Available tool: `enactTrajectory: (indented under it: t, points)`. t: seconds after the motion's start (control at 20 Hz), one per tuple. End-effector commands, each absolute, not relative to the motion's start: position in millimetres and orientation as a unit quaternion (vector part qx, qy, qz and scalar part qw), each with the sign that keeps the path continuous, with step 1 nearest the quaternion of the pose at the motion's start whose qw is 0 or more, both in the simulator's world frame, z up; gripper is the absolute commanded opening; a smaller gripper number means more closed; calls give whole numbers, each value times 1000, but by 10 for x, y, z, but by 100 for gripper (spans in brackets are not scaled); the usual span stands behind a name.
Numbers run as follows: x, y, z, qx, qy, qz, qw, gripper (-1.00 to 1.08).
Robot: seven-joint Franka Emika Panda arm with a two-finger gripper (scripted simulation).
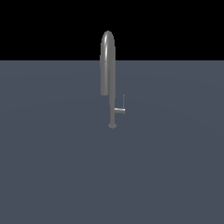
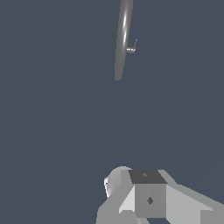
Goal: Turn on the faucet by rotating a designated handle.
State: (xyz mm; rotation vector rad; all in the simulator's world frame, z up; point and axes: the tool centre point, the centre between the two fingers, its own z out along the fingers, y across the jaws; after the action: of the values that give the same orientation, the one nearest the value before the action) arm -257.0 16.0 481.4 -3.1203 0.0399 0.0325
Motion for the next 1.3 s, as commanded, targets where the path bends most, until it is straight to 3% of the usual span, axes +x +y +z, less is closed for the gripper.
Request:
enactTrajectory:
  t: [0.0,0.6,1.25]
  points:
    - [-2570,160,4814,-1000,13,10,10,-100]
    - [-2363,166,4782,-998,39,33,36,-100]
    - [-1687,124,4609,-979,126,107,120,-100]
